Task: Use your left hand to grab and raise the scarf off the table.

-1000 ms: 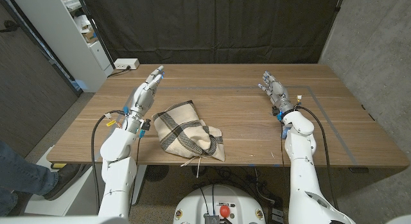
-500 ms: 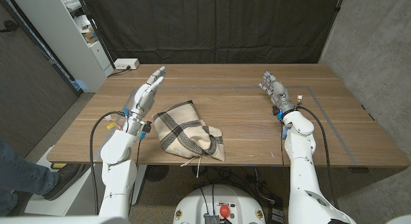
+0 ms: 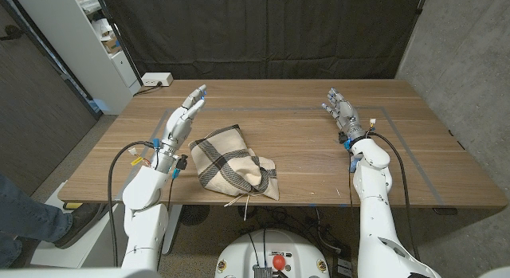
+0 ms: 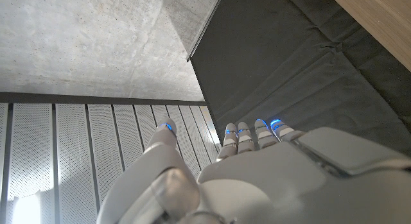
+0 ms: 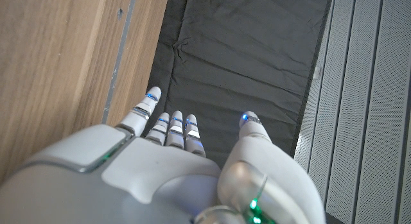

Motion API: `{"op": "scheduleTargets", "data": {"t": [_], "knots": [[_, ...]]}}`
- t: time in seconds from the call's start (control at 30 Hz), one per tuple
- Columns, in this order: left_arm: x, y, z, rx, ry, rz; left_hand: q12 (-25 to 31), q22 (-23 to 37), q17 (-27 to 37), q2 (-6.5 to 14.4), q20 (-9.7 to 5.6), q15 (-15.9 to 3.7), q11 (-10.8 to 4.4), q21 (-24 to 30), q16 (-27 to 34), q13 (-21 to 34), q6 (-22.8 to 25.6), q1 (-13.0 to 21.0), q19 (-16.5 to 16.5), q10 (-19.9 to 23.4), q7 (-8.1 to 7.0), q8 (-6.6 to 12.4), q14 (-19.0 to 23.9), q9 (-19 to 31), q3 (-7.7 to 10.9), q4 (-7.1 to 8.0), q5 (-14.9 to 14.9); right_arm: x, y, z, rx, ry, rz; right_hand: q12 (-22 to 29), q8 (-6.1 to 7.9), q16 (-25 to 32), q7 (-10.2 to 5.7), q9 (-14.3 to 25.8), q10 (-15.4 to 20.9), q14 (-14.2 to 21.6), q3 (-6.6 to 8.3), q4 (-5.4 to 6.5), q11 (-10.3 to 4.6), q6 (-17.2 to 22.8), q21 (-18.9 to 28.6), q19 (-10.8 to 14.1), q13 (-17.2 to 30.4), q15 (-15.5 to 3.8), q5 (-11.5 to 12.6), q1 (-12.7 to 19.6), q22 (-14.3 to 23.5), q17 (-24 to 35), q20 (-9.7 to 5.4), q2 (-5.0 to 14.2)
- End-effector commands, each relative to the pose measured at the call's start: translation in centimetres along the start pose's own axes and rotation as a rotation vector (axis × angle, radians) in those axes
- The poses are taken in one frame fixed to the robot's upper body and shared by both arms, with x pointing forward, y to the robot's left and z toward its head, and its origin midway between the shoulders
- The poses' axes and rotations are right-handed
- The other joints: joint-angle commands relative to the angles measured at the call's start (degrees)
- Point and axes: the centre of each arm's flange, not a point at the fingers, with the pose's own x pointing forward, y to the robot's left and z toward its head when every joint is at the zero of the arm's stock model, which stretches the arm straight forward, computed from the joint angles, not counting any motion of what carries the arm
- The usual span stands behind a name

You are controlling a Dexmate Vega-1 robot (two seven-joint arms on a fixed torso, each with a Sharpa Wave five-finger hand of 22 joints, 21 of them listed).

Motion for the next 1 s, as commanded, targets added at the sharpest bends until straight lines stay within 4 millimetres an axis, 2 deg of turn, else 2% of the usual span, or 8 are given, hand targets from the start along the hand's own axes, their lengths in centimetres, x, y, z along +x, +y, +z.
{"op": "scheduleTargets", "data": {"t": [0.03,0.63,1.0], "knots": [[-1.4,0.0,1.0,0.064,0.011,0.010,0.07,0.27,0.24,-0.06,0.46,-0.21,0.27,0.03,0.05,0.18,0.68,0.70,-0.07,0.29,0.26,0.14,0.26,0.19,0.10,-0.30,0.02,-0.2,-0.3,0.1,0.002,-0.002,-0.002,0.25,0.39,-0.15,-0.30,0.30,0.40,0.00,0.03,-0.26,-0.16,0.34,0.35,-0.48,0.16,0.36,0.26,0.11,0.20,0.35,0.01,0.69],[-1.9,-0.1,2.3,0.257,0.069,-0.024,-0.09,0.26,0.22,0.09,0.88,-0.23,-0.01,-0.14,-0.07,0.17,1.43,1.28,-0.37,0.29,0.10,0.23,0.35,0.20,0.31,-0.59,0.08,-0.1,-0.1,0.0,0.003,-0.001,-0.004,0.25,0.39,-0.17,-0.39,0.30,0.42,0.00,-0.02,-0.32,-0.14,0.39,0.36,-0.49,0.16,0.40,0.27,0.08,0.20,0.35,0.00,0.73],[-2.4,-0.4,3.1,0.304,0.067,-0.032,-0.17,0.24,0.21,0.19,1.28,-0.35,-0.03,-0.17,-0.13,0.17,1.95,1.90,-0.42,0.31,-0.06,0.33,0.39,0.21,0.53,-0.91,0.13,0.0,0.1,-0.1,0.004,-0.003,0.000,0.24,0.40,-0.20,-0.32,0.30,0.41,-0.02,-0.04,-0.40,-0.05,0.44,0.36,-0.51,0.16,0.51,0.28,0.12,0.20,0.34,-0.07,0.77]]}}
